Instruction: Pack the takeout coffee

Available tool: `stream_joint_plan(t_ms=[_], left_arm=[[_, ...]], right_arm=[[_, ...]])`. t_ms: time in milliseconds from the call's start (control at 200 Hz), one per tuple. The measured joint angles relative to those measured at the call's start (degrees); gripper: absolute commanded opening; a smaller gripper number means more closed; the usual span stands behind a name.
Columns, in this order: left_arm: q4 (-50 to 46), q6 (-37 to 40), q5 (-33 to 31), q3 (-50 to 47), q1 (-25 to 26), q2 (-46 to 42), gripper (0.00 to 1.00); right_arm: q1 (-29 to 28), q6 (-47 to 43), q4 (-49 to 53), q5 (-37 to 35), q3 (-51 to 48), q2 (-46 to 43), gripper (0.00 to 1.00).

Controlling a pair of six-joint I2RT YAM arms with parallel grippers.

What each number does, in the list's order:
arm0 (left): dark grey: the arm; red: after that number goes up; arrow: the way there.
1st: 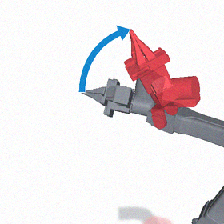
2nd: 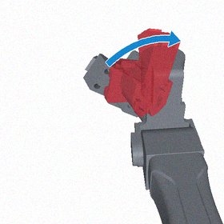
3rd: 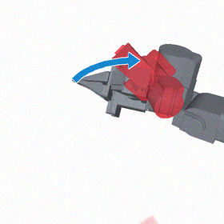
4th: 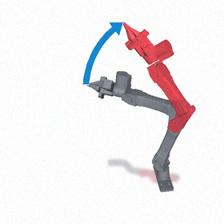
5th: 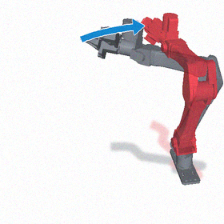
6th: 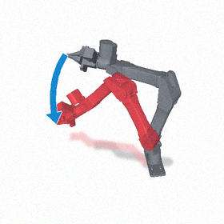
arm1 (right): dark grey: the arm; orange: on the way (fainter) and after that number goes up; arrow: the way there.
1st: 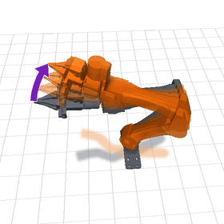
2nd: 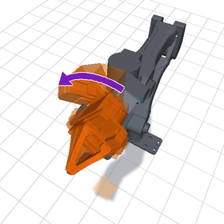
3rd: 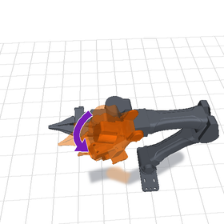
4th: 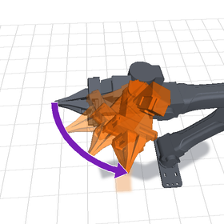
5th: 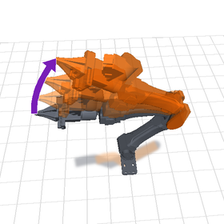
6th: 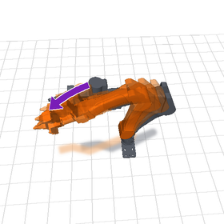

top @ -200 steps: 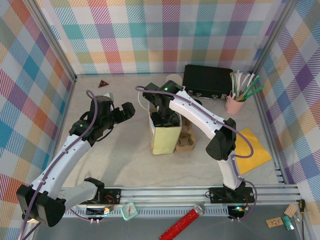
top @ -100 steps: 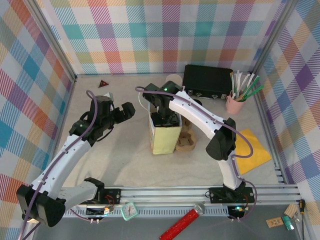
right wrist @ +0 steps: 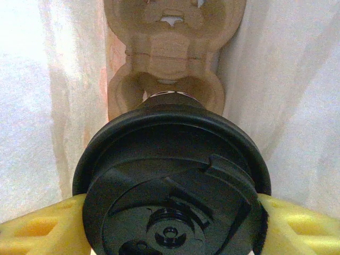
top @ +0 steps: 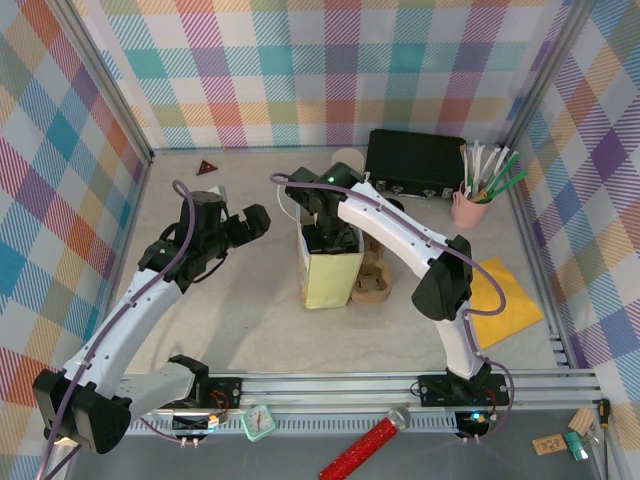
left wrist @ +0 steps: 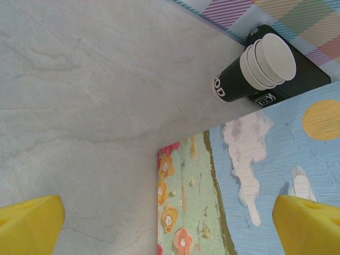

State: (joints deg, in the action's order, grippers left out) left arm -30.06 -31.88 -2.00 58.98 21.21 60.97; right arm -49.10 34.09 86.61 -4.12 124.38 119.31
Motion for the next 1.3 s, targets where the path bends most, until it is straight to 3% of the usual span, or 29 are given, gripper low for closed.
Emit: stream_joint_plan(t_ms=[1300], left_arm=[[0.02, 0.0, 0.61, 0.0, 0.0, 0.02, 1.0]], right_arm=[[0.79, -0.28, -0.37, -0.44, -0.22, 0.0, 0.67]])
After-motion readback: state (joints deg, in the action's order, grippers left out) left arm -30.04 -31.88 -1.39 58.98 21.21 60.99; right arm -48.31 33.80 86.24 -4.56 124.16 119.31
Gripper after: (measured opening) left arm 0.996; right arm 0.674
